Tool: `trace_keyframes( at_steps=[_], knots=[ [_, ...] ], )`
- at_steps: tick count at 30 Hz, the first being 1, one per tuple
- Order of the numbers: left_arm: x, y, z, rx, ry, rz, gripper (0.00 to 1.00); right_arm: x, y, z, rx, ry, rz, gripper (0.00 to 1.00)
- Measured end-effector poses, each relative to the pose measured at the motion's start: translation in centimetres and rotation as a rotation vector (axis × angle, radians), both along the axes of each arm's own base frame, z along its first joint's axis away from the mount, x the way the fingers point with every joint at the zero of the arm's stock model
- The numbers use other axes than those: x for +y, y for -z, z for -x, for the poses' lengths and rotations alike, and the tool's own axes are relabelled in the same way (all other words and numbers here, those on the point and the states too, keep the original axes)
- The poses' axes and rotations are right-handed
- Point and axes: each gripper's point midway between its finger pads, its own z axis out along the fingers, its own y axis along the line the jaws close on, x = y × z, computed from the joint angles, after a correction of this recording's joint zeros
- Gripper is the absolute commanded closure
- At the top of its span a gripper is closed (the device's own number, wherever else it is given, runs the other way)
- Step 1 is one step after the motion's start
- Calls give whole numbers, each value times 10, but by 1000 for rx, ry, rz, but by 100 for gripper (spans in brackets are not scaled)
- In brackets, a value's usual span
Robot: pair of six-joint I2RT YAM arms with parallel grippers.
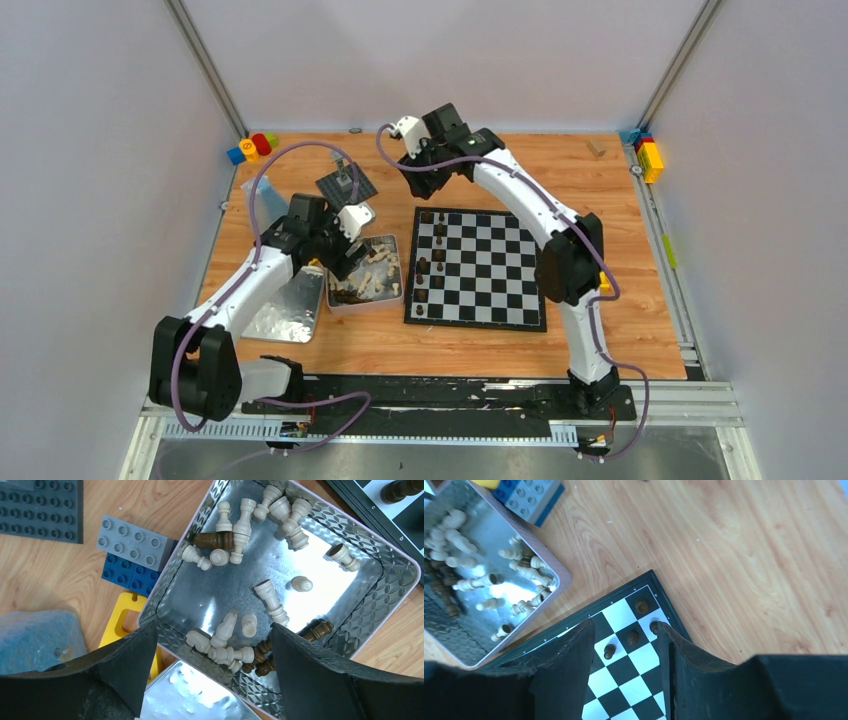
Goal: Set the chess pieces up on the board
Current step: Place the chess piece on the chessboard, then pick up the chess piece from the storage box.
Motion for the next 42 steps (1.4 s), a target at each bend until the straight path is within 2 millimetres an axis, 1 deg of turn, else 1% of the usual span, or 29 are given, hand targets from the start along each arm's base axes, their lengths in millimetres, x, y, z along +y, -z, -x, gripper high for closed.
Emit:
trace_keyframes(
  at_steps=[2, 3, 4, 5, 6, 7, 9, 13, 16, 20, 23, 27, 31, 35, 39, 42],
  knots=[
    [-3, 4, -2, 22, 8, 6, 16, -4, -22, 1, -31, 9, -44, 52],
    [-5, 6, -3, 36, 12, 10, 20, -7, -30, 2, -42, 13, -60, 53],
    [-7, 7, -5, 47, 14, 16, 22, -9, -37, 2, -54, 17, -72, 53],
    [-8, 8, -7, 58, 15, 21, 26, -12, -42, 2, -64, 23, -82, 54],
    [-10, 9, -10, 66, 14, 26, 28, -16, -44, 2, -68, 31, -88, 55],
    [-12, 10, -12, 76, 13, 32, 32, -20, -44, 2, -66, 37, -89, 55],
    [-18, 10, -17, 90, 10, 45, 37, -27, -38, 2, -54, 50, -84, 56],
    [-29, 12, -28, 105, 5, 60, 45, -47, -10, 5, 12, 89, -50, 58],
    [-37, 15, -32, 122, 1, 63, 48, -60, 5, 9, 52, 110, -29, 60],
    [-43, 21, -38, 136, -5, 55, 52, -73, 8, 11, 69, 132, -26, 62],
    [-47, 26, -43, 149, -6, 45, 56, -75, 3, 12, 62, 132, -37, 62],
    [-49, 36, -49, 169, -8, 26, 64, -74, -5, 15, 51, 126, -55, 63],
    [-45, 48, -48, 198, -17, -6, 69, -74, -5, 19, 55, 120, -61, 64],
    [-36, 52, -44, 207, -29, -51, 72, -74, 0, 21, 68, 115, -60, 65],
    [-23, 57, -32, 226, -42, -104, 73, -74, 5, 24, 84, 112, -57, 65],
    [-12, 56, -25, 231, -58, -137, 73, -74, 7, 26, 91, 109, -57, 65]
  ],
)
